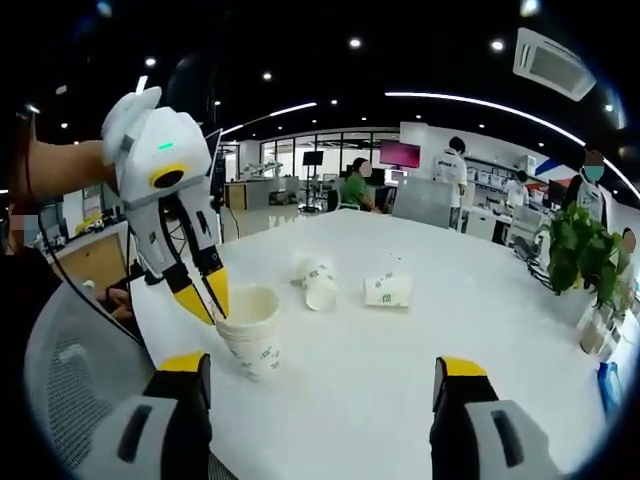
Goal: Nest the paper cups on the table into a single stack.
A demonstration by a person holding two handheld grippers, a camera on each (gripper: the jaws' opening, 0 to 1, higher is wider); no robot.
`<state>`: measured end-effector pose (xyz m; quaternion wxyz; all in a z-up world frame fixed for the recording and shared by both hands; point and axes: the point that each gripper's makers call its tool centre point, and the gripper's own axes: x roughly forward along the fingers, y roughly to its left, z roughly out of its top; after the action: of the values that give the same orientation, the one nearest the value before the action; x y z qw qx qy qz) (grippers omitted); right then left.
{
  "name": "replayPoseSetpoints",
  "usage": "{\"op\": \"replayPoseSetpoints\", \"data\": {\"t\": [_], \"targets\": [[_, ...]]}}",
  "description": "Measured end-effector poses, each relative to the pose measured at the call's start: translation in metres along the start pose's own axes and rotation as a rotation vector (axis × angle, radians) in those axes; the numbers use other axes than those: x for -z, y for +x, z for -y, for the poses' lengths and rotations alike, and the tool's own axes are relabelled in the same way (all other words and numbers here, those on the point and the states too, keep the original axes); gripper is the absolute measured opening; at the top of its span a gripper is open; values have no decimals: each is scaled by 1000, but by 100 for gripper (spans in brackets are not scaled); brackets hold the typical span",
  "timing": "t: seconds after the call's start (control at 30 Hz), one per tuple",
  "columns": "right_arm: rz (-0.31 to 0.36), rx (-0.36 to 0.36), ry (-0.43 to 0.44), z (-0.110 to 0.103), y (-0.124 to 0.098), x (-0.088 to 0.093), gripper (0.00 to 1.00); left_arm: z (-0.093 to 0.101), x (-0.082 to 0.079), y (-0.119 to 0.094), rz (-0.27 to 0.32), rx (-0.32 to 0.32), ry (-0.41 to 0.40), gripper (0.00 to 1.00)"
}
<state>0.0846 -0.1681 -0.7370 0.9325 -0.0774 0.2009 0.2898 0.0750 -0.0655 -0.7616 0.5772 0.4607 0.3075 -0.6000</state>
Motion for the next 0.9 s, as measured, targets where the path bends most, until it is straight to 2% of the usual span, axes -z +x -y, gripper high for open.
{"op": "replayPoseSetpoints", "data": {"t": [0.2, 0.43, 0.63, 0.8, 0.9], "targets": [[0, -2, -1, 0, 0, 0, 93, -4, -2, -13, 35, -14, -20, 10], [8, -8, 5, -2, 0, -2, 93, -18, -13, -33, 142, -53, -107, 15], [13, -11, 10, -3, 0, -4, 93, -35, -9, -44, 174, -102, -153, 22], [12, -10, 11, -3, 0, -4, 93, -52, -4, -50, 212, -155, -233, 28], [13, -8, 13, -3, 0, -4, 93, -64, -1, -53, 258, -186, -320, 32]]}}
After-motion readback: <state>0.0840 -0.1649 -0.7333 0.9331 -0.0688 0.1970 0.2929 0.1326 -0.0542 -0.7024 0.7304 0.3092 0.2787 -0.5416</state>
